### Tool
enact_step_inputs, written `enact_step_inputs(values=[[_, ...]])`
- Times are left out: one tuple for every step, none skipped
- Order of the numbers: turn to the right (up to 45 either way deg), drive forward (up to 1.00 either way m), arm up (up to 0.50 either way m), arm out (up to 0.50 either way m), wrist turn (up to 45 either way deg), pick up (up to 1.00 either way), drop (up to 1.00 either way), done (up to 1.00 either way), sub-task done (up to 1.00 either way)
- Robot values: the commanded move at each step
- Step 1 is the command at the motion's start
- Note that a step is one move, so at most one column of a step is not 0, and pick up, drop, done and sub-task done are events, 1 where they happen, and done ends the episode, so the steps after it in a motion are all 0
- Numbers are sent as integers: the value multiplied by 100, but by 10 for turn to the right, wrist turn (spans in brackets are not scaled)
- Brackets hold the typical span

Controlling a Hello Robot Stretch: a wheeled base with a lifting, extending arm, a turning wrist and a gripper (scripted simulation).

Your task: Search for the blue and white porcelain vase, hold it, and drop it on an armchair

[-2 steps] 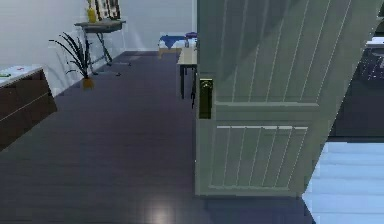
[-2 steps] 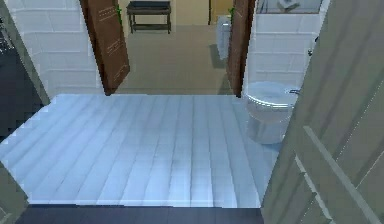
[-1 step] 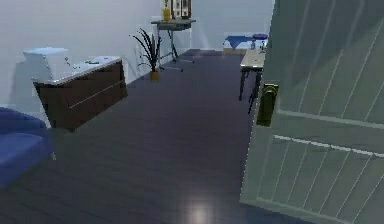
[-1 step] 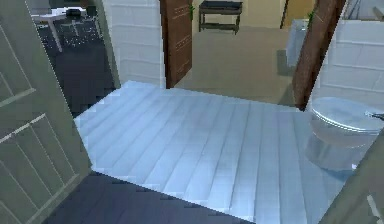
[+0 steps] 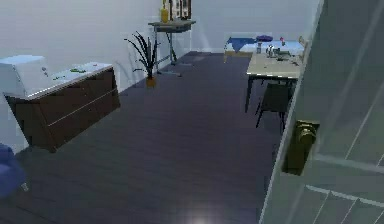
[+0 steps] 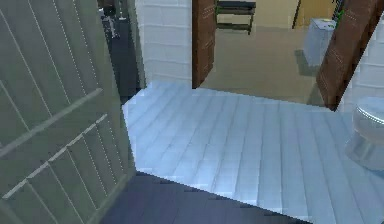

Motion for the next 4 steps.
enact_step_inputs(values=[[0,100,0,0,0,0,0,0,0],[0,20,0,0,0,0,0,0,0],[0,100,0,0,0,0,0,0,0],[0,50,0,0,0,0,0,0,0]])
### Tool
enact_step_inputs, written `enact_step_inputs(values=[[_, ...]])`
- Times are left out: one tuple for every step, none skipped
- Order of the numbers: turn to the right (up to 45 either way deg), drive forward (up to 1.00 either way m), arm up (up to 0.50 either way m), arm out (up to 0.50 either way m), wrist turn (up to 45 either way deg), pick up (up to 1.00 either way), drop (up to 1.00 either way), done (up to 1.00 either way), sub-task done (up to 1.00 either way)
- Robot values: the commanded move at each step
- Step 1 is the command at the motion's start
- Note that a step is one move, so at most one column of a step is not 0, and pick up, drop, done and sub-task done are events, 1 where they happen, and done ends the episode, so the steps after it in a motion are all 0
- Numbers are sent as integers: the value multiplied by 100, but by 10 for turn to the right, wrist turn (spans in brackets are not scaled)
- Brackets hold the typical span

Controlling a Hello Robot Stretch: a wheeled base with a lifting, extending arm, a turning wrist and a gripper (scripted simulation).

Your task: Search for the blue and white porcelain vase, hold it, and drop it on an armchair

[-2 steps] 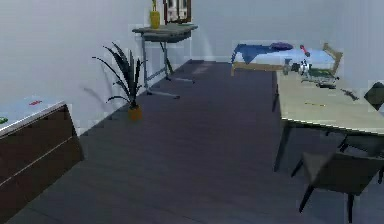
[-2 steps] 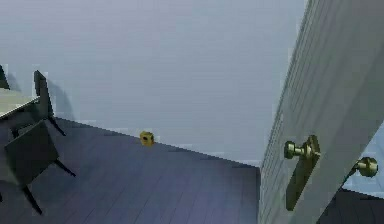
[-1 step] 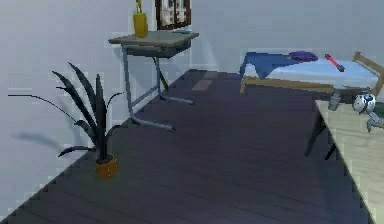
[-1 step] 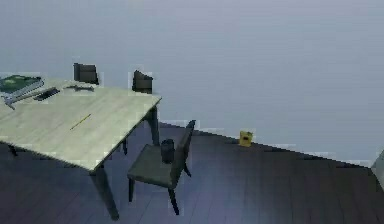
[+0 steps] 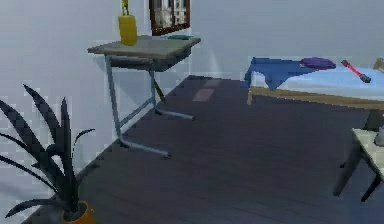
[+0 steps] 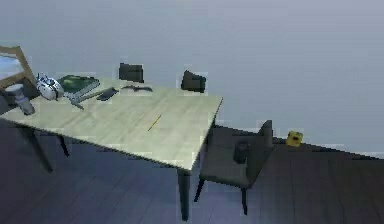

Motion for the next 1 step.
enact_step_inputs(values=[[300,0,0,0,0,0,0,0,0]])
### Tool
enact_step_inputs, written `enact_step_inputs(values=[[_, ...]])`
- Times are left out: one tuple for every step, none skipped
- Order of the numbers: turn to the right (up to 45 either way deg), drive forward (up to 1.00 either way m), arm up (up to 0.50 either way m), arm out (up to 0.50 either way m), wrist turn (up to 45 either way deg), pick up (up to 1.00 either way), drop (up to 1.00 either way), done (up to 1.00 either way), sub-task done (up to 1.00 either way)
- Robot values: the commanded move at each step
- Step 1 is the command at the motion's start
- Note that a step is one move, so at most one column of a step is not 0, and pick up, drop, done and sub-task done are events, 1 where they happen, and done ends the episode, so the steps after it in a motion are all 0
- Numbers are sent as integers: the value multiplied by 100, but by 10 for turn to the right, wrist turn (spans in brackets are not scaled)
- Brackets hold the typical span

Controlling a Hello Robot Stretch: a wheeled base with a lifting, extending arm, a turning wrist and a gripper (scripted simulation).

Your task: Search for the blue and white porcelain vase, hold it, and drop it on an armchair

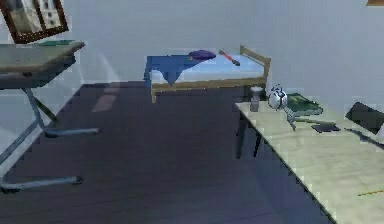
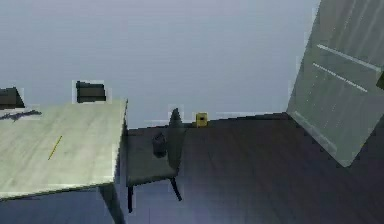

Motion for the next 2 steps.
enact_step_inputs(values=[[0,70,0,0,0,0,0,0,0],[-450,0,0,0,0,0,0,0,0]])
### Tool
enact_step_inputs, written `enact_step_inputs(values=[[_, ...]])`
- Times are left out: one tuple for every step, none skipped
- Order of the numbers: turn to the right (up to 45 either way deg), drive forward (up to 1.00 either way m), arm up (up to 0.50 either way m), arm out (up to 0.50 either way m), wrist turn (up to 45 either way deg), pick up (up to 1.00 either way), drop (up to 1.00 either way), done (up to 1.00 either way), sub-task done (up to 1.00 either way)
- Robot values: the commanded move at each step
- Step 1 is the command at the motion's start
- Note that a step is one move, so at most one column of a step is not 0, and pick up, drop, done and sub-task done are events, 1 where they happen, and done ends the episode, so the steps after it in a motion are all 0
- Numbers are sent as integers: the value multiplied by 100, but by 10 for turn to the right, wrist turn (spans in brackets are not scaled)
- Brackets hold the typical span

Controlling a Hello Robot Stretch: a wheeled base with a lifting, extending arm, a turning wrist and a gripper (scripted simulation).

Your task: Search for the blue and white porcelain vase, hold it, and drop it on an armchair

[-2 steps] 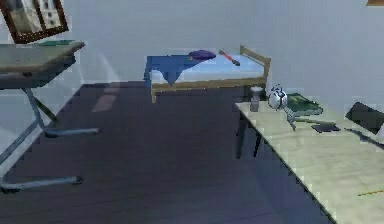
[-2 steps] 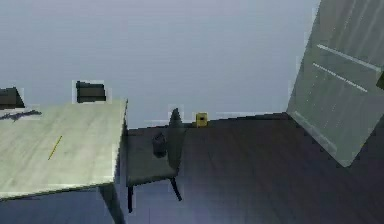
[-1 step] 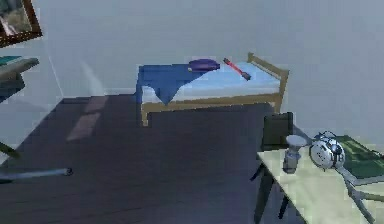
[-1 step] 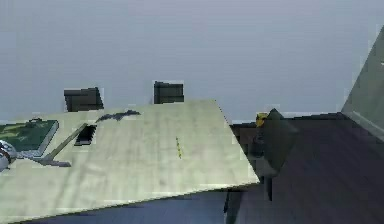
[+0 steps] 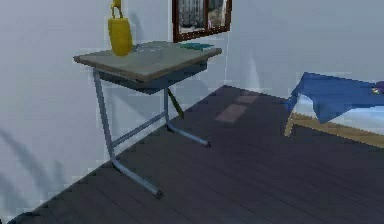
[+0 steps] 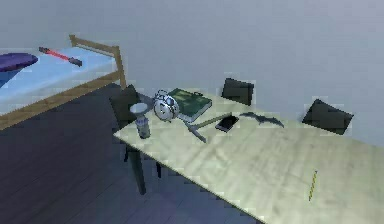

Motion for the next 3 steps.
enact_step_inputs(values=[[-120,0,0,0,0,0,0,0,0],[450,0,0,0,0,0,0,0,0],[450,0,0,0,0,0,0,0,0]])
